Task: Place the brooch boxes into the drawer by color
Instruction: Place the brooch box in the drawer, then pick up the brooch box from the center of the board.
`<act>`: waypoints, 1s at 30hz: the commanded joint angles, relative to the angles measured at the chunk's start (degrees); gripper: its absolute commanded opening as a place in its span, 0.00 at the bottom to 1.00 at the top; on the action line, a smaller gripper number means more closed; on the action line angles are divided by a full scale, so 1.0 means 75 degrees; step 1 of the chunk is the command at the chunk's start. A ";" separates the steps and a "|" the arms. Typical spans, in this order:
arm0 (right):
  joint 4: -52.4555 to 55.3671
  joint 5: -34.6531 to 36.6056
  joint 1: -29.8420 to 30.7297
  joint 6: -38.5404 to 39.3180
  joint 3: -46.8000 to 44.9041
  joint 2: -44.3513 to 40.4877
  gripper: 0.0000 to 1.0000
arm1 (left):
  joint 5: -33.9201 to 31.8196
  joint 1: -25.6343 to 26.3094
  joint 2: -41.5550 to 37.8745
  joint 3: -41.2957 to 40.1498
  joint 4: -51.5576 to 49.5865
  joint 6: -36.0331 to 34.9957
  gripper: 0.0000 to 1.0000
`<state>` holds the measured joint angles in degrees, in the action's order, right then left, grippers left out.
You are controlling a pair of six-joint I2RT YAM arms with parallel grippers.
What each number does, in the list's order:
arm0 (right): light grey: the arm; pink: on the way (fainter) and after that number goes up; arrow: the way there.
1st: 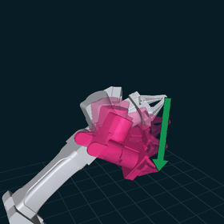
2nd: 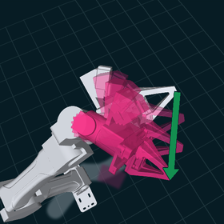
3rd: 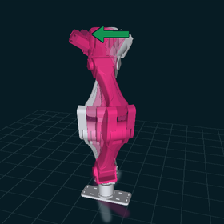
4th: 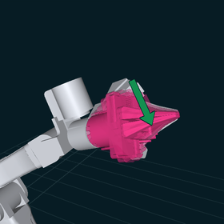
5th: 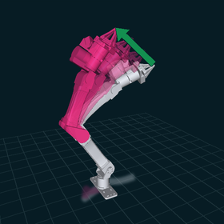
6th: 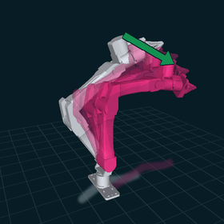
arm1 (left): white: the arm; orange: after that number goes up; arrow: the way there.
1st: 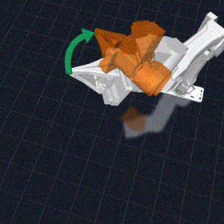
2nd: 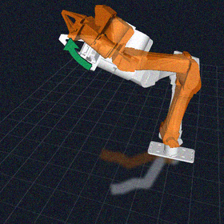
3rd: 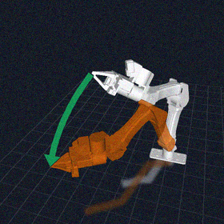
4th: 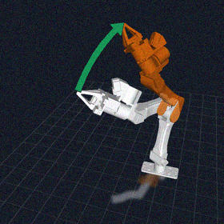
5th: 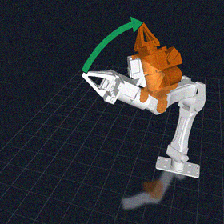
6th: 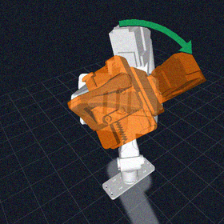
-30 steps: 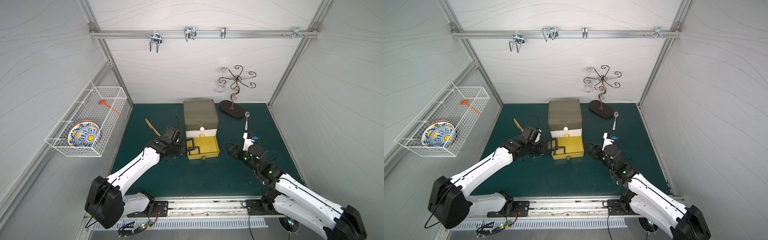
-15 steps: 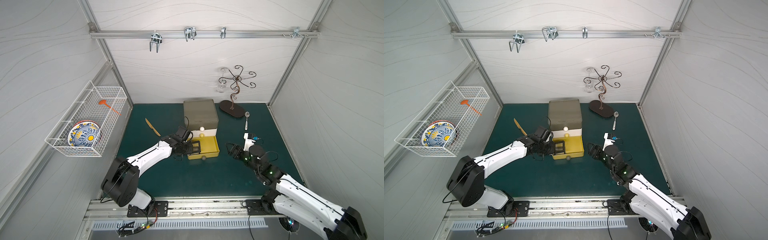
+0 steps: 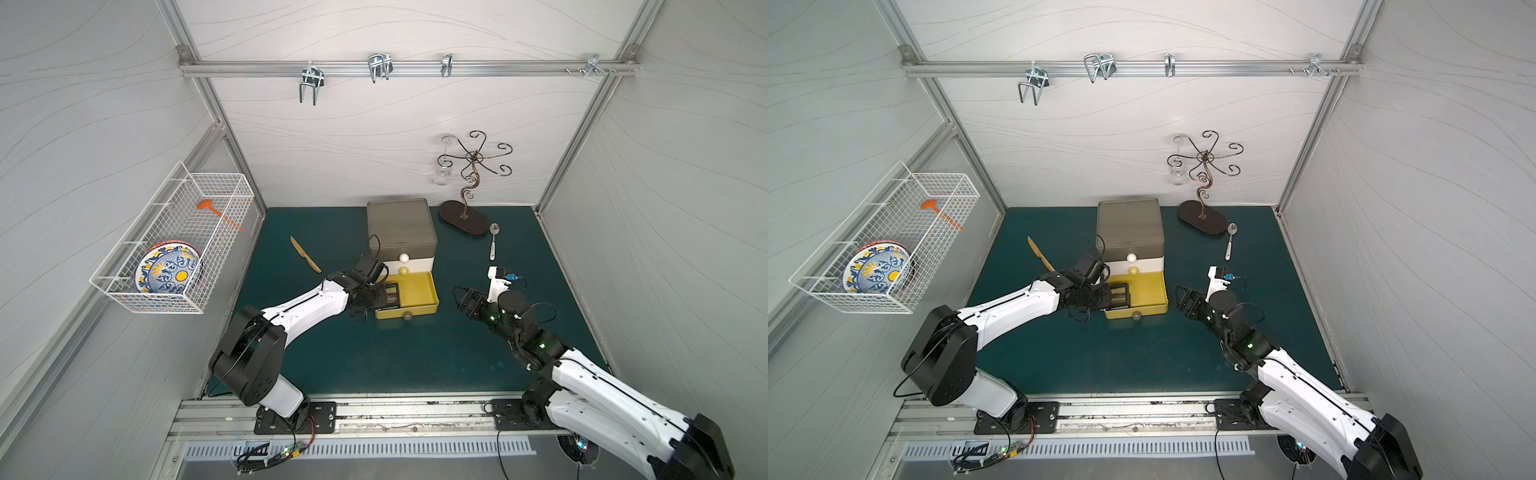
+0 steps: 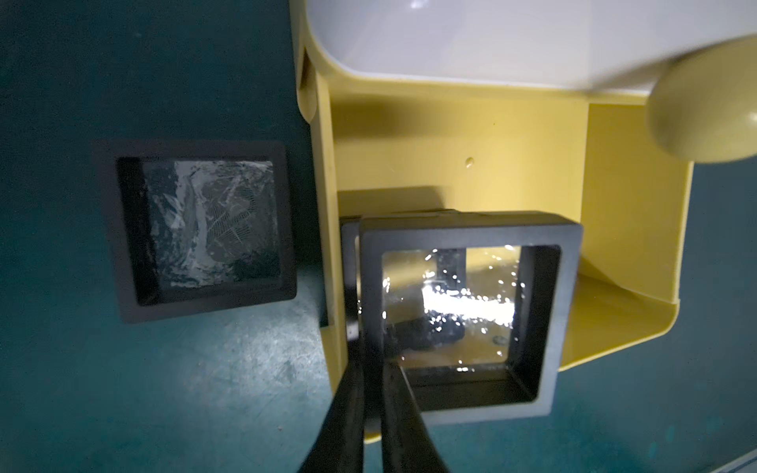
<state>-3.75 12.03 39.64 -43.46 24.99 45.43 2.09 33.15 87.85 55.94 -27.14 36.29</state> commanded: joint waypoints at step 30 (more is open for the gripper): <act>-0.0033 0.0023 -0.0046 0.0182 -0.0063 0.0137 0.85 | 0.0280 -0.2228 -0.0004 -0.0471 0.0279 -0.0569 0.36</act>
<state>-3.62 11.92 39.62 -43.03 24.99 46.39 2.02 16.53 85.82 51.48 -28.10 33.43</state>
